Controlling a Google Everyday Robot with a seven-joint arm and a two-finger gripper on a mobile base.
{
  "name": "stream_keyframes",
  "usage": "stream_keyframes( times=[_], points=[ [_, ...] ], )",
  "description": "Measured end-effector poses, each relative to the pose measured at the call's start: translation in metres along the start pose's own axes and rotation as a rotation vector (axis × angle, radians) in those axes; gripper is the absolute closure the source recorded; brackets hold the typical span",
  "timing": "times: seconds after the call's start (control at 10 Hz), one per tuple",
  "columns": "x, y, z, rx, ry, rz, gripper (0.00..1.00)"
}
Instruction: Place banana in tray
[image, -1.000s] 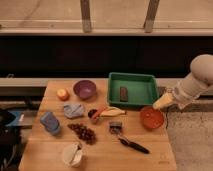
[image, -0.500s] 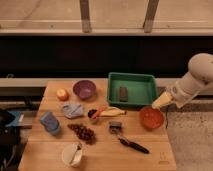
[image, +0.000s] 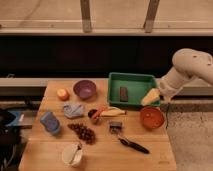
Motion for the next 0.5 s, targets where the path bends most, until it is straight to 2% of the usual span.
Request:
stream_keyframes(
  times=[0.3, 0.5],
  points=[
    [-0.027, 0.044, 0.020, -0.009, 0.028, -0.117, 0.20],
    [-0.040, 0.087, 0.034, -0.034, 0.074, -0.235, 0.20]
  ],
)
